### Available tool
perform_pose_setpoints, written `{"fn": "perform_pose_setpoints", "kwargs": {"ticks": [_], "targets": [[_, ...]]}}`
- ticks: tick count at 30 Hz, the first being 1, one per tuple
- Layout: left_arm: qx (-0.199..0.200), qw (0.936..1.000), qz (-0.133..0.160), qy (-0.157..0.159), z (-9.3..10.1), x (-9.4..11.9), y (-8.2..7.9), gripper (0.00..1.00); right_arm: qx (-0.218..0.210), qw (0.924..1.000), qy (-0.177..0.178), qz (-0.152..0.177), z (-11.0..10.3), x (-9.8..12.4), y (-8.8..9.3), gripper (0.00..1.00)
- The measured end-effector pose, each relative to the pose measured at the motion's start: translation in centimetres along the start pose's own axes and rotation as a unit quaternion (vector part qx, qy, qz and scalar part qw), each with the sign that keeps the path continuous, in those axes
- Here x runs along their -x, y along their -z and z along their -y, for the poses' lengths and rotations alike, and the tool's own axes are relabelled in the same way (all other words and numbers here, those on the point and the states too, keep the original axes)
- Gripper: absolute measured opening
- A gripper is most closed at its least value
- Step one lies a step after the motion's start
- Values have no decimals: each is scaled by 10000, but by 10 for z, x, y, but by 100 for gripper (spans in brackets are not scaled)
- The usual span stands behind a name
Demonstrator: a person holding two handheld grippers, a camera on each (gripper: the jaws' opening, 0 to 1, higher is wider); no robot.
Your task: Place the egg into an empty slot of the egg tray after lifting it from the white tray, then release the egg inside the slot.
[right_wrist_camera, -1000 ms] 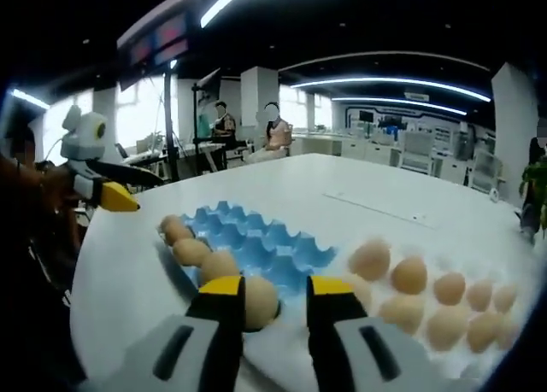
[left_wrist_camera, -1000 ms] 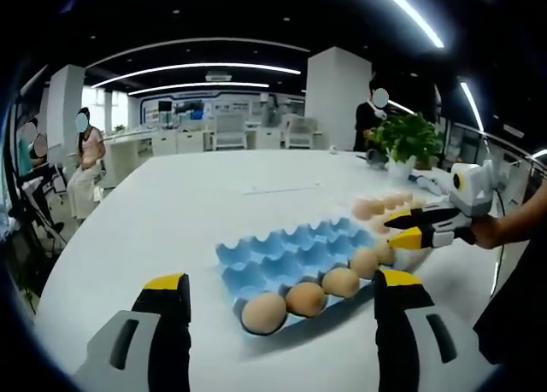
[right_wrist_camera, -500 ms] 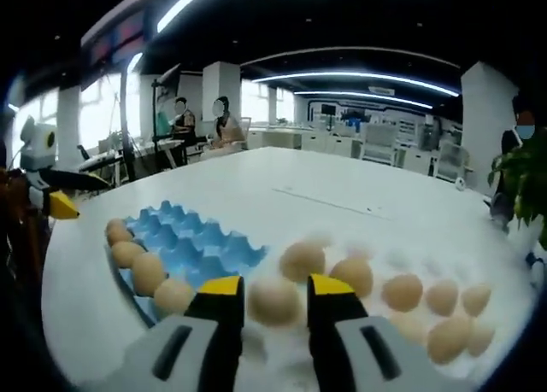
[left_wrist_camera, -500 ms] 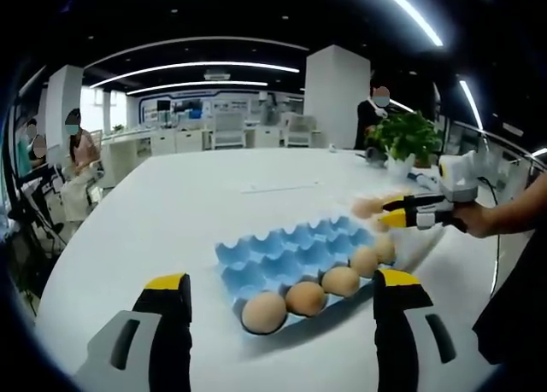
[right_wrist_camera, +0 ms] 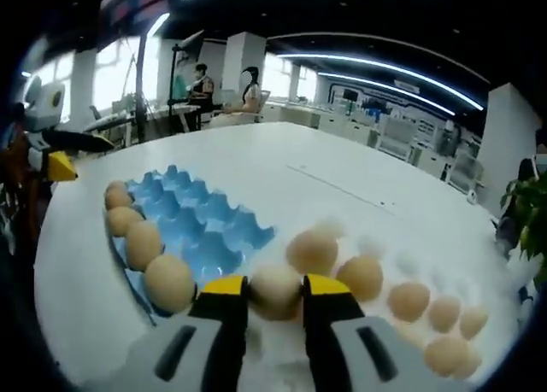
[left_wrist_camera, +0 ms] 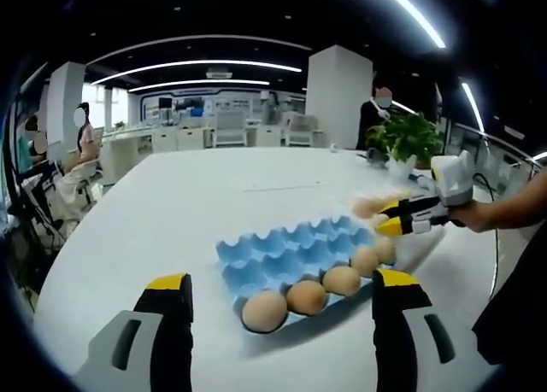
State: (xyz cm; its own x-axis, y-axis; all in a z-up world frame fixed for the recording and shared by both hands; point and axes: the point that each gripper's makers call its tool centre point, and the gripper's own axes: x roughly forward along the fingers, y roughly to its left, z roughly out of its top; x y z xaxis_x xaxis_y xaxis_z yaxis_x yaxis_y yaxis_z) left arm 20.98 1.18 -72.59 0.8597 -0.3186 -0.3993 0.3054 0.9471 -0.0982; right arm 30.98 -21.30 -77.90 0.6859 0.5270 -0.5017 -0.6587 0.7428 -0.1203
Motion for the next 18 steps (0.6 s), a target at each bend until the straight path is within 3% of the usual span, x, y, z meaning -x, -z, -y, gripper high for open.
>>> {"fn": "perform_pose_setpoints", "kwargs": {"ticks": [5, 10, 11, 18], "targets": [[48, 10000, 27, -45, -4, 0, -1, 87, 89, 9999, -70, -3, -1, 0, 0, 24], [48, 9999, 57, -88, -11, 0, 0, 88, -196, 9995, -30, 237, 1, 5, -4, 23], [54, 9999, 52, -92, -11, 0, 0, 88, -373, 9987, -4, 340, 3, 8, -8, 23], [96, 9999, 18, -101, -16, -1, 5, 88, -410, 9970, -114, 647, -1, 16, -40, 23]]}}
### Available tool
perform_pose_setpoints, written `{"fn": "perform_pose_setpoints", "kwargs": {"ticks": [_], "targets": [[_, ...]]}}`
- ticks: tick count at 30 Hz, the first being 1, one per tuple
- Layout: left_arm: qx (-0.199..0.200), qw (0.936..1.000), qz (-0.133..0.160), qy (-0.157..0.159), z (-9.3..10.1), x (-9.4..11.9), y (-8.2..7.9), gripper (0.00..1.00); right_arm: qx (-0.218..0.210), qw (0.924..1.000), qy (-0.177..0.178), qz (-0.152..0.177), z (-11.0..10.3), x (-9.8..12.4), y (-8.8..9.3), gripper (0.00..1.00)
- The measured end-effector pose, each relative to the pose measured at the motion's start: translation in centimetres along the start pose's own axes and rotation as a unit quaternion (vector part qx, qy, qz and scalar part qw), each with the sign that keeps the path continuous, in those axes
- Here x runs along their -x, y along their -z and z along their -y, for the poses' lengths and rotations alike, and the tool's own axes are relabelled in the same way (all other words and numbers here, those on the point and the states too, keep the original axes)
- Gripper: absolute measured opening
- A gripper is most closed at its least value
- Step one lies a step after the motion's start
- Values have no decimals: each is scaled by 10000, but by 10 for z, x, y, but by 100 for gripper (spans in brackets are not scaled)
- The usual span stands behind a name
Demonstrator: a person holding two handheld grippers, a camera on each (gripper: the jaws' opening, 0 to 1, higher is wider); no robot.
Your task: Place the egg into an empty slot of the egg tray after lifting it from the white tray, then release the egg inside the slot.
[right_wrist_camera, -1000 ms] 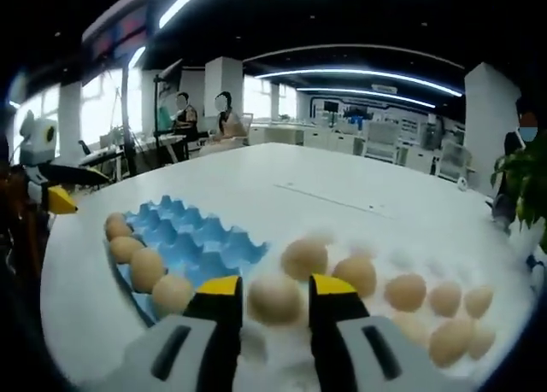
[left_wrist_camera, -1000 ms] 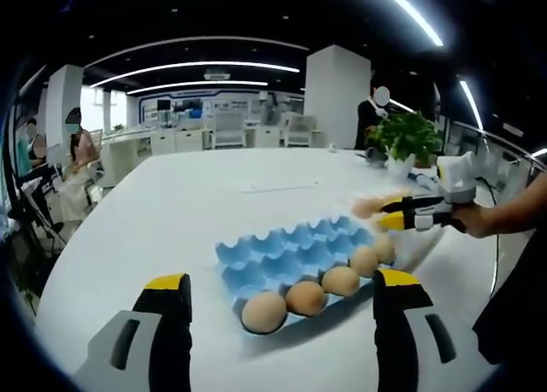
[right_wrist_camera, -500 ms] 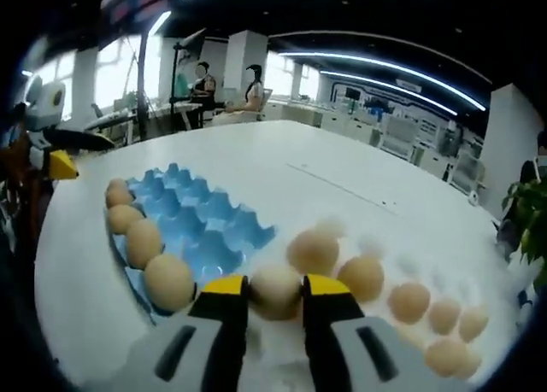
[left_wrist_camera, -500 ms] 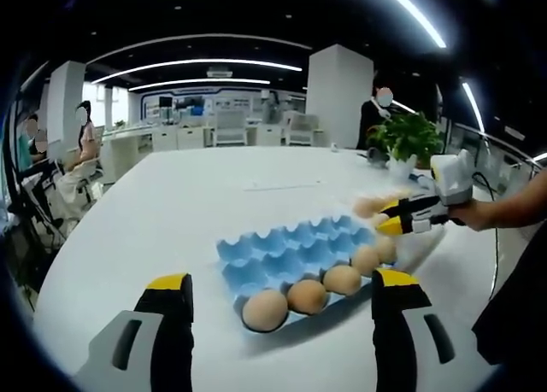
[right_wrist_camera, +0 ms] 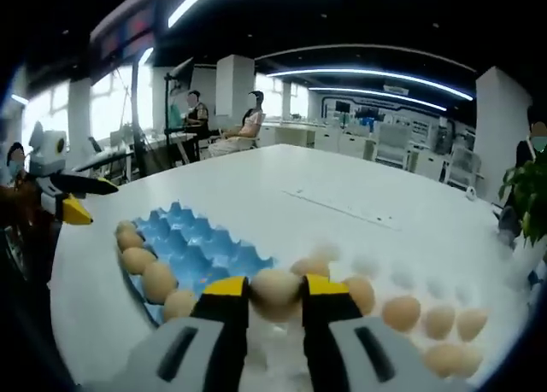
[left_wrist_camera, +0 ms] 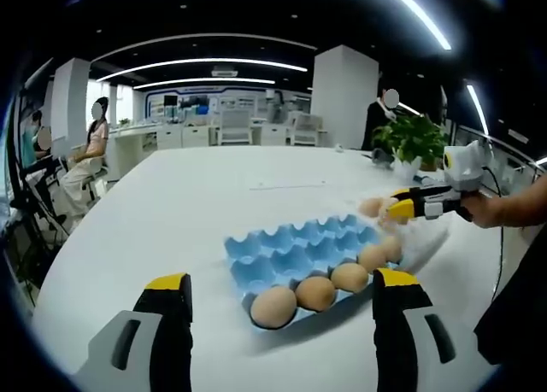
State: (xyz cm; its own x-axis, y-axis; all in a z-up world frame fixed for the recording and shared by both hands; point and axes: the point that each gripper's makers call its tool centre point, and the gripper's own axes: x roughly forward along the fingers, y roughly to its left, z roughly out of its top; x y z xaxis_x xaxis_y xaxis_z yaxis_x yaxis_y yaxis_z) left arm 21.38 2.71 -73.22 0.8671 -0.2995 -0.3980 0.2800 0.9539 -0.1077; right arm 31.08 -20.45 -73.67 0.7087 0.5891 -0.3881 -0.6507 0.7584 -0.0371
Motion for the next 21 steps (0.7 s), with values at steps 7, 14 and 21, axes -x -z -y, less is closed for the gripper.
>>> {"fn": "perform_pose_setpoints", "kwargs": {"ticks": [7, 14, 21], "targets": [[9, 10000, 34, 27, -2, 1, 0, 88, 41, 9993, -346, 101, -33, -13, -14, 23], [-40, 9998, 4, 170, -5, 6, 3, 88, 125, 9968, -752, 251, -84, -34, -36, 23], [-99, 9996, -14, 280, -13, 9, 4, 88, 209, 9927, -1141, 317, -130, -60, -51, 23]]}}
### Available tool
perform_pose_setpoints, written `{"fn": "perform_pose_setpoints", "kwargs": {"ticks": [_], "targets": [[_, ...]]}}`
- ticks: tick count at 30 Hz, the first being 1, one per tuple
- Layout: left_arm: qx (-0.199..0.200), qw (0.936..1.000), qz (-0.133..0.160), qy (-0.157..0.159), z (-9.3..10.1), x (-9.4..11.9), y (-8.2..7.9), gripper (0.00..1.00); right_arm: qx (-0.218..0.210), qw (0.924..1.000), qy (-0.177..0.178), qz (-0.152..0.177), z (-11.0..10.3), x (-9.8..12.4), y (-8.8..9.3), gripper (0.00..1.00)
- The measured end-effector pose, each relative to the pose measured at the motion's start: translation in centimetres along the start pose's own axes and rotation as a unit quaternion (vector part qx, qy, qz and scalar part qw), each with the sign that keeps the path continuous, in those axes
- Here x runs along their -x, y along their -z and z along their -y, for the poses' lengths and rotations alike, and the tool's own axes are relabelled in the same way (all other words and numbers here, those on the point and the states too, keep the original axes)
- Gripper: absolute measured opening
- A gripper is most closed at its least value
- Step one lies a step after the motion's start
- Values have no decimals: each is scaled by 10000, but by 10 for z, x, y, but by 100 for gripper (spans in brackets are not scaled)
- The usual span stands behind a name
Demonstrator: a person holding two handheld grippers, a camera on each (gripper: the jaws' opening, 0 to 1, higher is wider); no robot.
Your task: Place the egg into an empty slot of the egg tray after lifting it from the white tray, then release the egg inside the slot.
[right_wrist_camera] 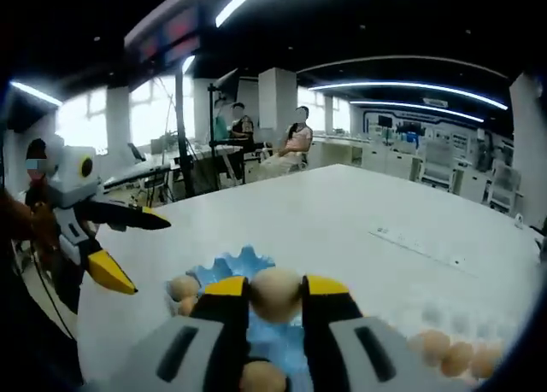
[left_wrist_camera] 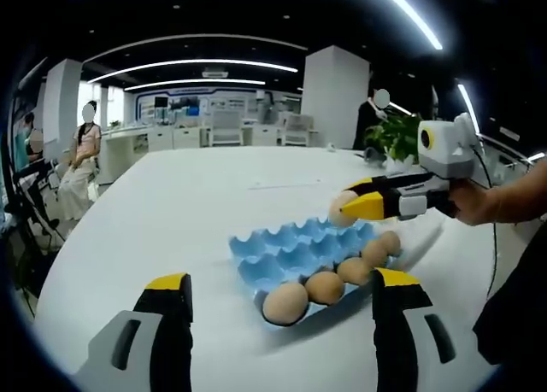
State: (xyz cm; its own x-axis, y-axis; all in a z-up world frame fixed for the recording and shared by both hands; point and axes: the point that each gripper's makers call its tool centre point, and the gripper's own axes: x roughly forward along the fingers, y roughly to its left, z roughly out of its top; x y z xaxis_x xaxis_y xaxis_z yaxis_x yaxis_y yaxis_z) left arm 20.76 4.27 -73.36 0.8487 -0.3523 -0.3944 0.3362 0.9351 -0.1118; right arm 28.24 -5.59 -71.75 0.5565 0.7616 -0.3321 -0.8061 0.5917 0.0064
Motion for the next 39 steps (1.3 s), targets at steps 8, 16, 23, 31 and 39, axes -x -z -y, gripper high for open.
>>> {"fn": "perform_pose_setpoints", "kwargs": {"ticks": [8, 16, 23, 31, 39], "targets": [[-101, 9998, -95, 172, -5, 3, 5, 88, 100, 9989, -450, -118, -40, -39, -3, 23], [-190, 9994, -157, 262, -9, 5, 8, 87, 218, 9965, -732, -337, -60, -62, 6, 23], [-192, 9992, -125, 340, -9, 5, 8, 87, 293, 9941, -919, -490, -73, -75, 14, 23], [-199, 9991, -119, 351, -11, 6, 7, 86, 203, 9934, -926, -645, -72, -82, 26, 23], [-197, 9992, -126, 316, -12, 6, 6, 86, -211, 9927, -991, -655, -66, -84, 32, 24]]}}
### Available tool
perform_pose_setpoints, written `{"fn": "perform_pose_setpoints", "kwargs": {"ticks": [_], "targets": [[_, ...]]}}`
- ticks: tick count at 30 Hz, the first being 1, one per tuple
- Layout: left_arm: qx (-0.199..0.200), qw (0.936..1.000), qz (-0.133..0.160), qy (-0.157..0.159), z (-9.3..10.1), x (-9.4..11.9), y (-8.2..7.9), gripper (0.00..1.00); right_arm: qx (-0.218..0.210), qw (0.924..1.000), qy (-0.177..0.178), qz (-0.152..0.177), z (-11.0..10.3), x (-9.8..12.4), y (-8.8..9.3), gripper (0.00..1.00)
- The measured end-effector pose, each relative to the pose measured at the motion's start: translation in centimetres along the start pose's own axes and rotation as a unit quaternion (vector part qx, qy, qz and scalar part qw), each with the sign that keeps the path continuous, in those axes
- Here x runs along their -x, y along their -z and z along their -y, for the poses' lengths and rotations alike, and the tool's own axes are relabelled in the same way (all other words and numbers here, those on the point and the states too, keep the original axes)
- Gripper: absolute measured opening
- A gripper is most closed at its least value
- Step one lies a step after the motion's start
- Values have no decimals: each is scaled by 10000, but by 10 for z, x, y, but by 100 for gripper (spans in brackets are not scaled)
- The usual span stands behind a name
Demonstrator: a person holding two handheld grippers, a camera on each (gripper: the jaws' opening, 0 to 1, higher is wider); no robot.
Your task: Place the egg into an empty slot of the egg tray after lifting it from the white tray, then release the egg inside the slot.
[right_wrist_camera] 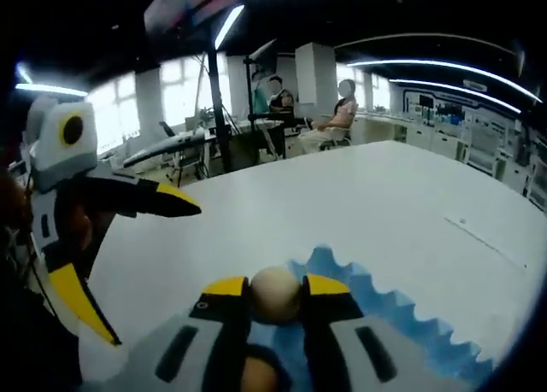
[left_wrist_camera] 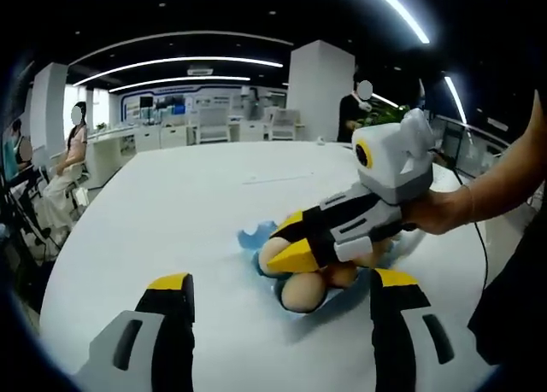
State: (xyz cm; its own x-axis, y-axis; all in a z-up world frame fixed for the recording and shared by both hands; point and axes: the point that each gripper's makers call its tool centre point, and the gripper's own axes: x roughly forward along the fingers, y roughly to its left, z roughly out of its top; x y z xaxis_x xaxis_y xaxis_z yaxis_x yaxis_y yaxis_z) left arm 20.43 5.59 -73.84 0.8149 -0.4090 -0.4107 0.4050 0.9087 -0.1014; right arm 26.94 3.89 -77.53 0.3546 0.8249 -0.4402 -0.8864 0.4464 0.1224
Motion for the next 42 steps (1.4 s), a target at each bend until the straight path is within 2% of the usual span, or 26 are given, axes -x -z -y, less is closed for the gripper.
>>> {"fn": "perform_pose_setpoints", "kwargs": {"ticks": [4, 5, 6, 19, 26, 29, 31, 33, 36, 38, 42], "targets": [[-2, 10000, -36, -29, -1, 0, 1, 86, 4, 10000, -64, 35, 0, 0, 0, 24], [-1, 10000, -39, -37, -1, 0, 1, 86, -178, 9998, -92, -18, 0, 0, 2, 24], [7, 10000, -42, -40, -2, 0, 1, 85, -29, 10000, -91, 25, 0, 0, 0, 24], [11, 9999, -37, -104, -1, 1, -1, 84, 1, 9997, -212, 86, -2, -2, -2, 24], [-9, 9999, -46, -109, 2, 0, -2, 84, 3, 9999, -135, 79, 2, 1, -4, 25], [8, 9999, -6, -121, 3, 0, -4, 84, 59, 9999, -109, 118, 2, 10, -3, 25], [10, 9999, -2, -117, 4, -1, -5, 84, 43, 9996, -36, 260, 4, 20, -6, 25], [-4, 9999, -9, -122, 6, -3, -5, 83, 6, 9988, 130, 471, 12, 33, -10, 25], [15, 9999, 12, -125, 7, -4, -6, 83, -14, 9980, 331, 541, 24, 49, -9, 25], [36, 9999, 32, -139, 8, -6, -7, 83, -25, 9956, 722, 597, 44, 70, -5, 24], [48, 9999, 54, -154, 9, -8, -9, 83, -106, 9892, 1233, 782, 71, 105, -2, 24]]}}
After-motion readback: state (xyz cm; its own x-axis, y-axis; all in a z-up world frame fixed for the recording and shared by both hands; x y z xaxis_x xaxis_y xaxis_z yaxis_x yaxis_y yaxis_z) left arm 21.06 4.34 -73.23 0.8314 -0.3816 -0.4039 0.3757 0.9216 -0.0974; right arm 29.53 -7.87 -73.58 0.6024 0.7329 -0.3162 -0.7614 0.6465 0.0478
